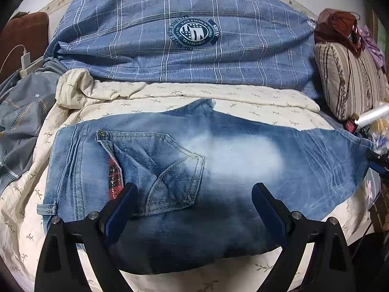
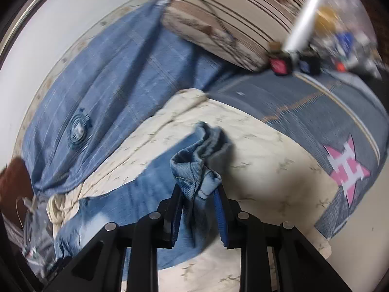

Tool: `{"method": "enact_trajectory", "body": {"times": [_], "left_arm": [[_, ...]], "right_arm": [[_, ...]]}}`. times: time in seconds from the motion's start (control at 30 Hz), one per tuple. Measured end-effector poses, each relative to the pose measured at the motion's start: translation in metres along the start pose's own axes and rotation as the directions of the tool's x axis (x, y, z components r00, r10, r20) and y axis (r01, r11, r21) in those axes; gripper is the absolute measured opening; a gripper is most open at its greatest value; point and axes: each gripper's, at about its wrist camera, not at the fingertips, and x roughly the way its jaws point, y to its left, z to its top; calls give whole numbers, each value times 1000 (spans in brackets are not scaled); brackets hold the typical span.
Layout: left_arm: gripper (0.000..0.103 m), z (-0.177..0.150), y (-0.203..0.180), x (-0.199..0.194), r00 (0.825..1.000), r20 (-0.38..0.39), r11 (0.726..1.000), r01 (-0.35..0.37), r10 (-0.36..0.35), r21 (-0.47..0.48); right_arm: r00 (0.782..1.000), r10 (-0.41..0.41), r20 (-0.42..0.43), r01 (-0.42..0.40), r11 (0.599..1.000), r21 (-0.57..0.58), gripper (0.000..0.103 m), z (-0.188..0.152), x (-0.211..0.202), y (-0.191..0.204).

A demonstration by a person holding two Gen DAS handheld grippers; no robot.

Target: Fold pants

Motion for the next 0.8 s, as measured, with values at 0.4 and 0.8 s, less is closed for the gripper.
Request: {"method": "enact_trajectory", "body": {"times": [0.4,0.8], "left_arm": [[95,3,24,-13,999,25,995,37,-34,-91],[95,1,11,0,988,-60,985,134,-141,-108]], "right_arm": [[997,71,-21,-74,987,-142,23,-13,-15,69],[988,124,-93,-91,948,304,70,-12,-12,-76]]}}
